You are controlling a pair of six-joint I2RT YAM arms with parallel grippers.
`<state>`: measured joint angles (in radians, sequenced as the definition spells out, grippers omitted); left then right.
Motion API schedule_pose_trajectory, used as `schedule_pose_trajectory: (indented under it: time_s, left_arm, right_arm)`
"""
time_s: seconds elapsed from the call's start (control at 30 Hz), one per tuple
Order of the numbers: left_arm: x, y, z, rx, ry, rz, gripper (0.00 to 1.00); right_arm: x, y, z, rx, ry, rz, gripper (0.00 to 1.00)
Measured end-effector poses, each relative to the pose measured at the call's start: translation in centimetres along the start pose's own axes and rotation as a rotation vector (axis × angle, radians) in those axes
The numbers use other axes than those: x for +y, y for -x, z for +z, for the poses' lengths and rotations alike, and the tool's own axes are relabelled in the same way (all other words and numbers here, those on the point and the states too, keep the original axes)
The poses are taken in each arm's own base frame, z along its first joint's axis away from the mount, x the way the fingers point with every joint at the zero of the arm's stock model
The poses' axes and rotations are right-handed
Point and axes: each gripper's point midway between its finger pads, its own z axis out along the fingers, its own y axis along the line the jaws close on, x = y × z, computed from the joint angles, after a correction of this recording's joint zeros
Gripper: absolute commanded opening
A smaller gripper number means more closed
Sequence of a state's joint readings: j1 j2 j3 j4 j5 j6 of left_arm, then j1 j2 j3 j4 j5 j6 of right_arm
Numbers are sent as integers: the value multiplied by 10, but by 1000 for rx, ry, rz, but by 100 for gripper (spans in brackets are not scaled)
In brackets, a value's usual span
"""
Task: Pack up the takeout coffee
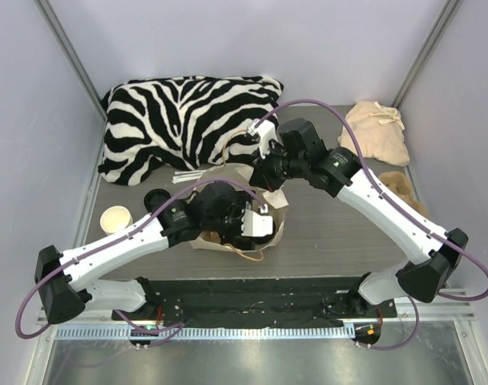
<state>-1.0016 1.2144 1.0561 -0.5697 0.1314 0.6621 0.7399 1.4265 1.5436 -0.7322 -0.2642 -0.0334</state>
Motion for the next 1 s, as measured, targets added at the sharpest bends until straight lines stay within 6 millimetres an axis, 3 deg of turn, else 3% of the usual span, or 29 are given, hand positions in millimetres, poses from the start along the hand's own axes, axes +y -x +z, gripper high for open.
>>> schedule_pose_trajectory:
  time_s: [0.53,0.7,1.0]
  left_arm:
    - [-6,18,-40,-106,9,-9,100]
    - [-12,15,-54,-146,34,21,100]
    - [-7,19,-57,-178,71,32,100]
  right_arm:
    - [14,2,-15,-61,-7,-111,1]
    - [23,0,-23,-91,-11,-186,1]
    - [28,3,-28,-108,-33,-258,1]
